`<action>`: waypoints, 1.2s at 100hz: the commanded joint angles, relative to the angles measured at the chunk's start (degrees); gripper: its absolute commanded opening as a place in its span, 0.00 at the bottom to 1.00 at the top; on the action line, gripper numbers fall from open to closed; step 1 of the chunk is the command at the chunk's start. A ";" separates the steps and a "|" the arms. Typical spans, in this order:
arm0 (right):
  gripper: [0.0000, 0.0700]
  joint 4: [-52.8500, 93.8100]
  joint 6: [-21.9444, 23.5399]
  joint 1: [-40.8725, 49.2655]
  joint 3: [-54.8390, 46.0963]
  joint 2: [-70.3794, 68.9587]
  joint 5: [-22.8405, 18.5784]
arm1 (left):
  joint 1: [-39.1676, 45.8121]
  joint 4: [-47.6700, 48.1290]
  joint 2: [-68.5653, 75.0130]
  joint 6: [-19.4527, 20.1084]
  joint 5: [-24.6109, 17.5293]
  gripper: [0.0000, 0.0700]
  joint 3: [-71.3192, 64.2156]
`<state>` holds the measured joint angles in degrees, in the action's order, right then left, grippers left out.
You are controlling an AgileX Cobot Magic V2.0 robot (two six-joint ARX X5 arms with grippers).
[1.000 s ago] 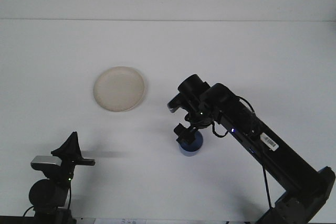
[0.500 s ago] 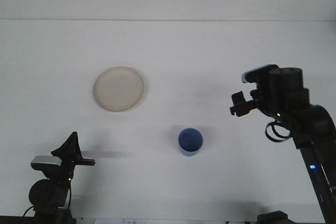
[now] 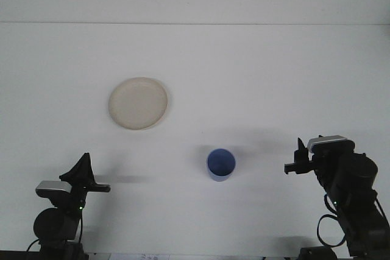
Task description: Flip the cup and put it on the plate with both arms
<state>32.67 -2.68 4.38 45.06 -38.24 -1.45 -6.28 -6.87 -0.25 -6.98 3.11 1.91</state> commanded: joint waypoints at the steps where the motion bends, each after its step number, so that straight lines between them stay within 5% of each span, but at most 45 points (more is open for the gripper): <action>1: 0.04 -1.75 2.47 0.00 -0.70 0.48 -0.02 | -0.11 -0.87 0.07 -0.15 -0.09 0.02 -1.09; 29: 0.00 -3.02 3.32 0.00 -1.16 0.70 -0.02 | -0.11 0.66 0.04 -1.42 -0.11 0.02 1.60; 54: 0.00 -3.15 3.32 0.00 -1.16 0.68 -0.02 | -0.11 19.17 -8.61 -3.10 1.66 0.02 23.50; 80: 0.00 -3.10 3.32 0.00 -1.16 0.70 -0.02 | -0.11 41.31 -31.47 -0.55 1.40 0.02 49.66; 106: 0.00 -3.04 3.32 0.00 -1.16 0.70 -0.04 | -0.11 42.38 -40.22 0.04 1.40 0.03 56.13; 111: 0.00 -3.04 3.32 0.00 -1.16 0.70 -0.04 | -0.11 42.73 -41.05 0.04 1.40 0.14 56.13; 120: 0.00 -3.04 3.32 0.00 -1.16 0.70 -0.04 | -0.11 44.06 -42.29 0.00 1.40 0.59 56.13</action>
<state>30.46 0.05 4.34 43.18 -37.43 -1.45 -6.28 36.67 -41.67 -7.84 4.40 57.19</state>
